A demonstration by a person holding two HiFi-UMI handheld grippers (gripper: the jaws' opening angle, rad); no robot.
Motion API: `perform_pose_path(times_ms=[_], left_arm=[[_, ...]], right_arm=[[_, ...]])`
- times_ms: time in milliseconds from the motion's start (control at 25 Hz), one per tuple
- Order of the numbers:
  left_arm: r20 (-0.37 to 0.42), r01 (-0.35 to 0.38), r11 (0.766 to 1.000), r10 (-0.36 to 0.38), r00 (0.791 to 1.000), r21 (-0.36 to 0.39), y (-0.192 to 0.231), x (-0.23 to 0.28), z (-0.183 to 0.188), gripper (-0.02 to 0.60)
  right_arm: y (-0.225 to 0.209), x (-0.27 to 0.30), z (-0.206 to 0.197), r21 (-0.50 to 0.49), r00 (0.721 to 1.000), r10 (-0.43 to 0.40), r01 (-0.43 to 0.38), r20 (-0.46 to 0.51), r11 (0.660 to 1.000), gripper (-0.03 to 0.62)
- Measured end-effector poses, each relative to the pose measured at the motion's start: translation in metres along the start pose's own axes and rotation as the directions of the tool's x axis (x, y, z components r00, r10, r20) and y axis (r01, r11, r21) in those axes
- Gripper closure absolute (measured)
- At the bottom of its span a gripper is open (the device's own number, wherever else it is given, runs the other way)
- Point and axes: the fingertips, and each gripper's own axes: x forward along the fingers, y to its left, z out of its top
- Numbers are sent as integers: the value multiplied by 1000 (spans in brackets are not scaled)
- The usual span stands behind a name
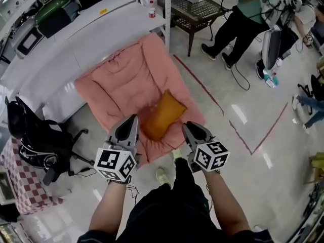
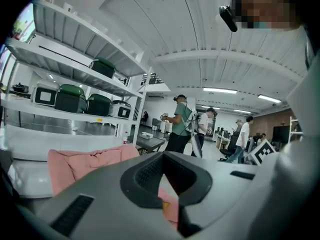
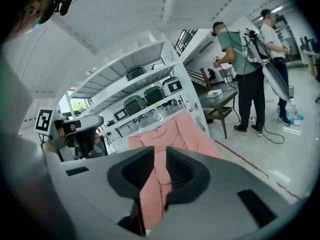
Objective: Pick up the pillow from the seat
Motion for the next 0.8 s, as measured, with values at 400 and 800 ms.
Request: perform_pose_path(times_ms=[400, 800], left_arm=[[-52, -52, 998, 50, 997, -39, 39, 73, -25, 575], [-156, -89, 994, 77, 985, -66, 61, 137, -72, 575]], right_arm=[[-78, 73, -34, 69, 992, -54, 62, -113, 996, 522], [-151, 140, -113, 143, 949, -77, 126, -306, 982, 493]])
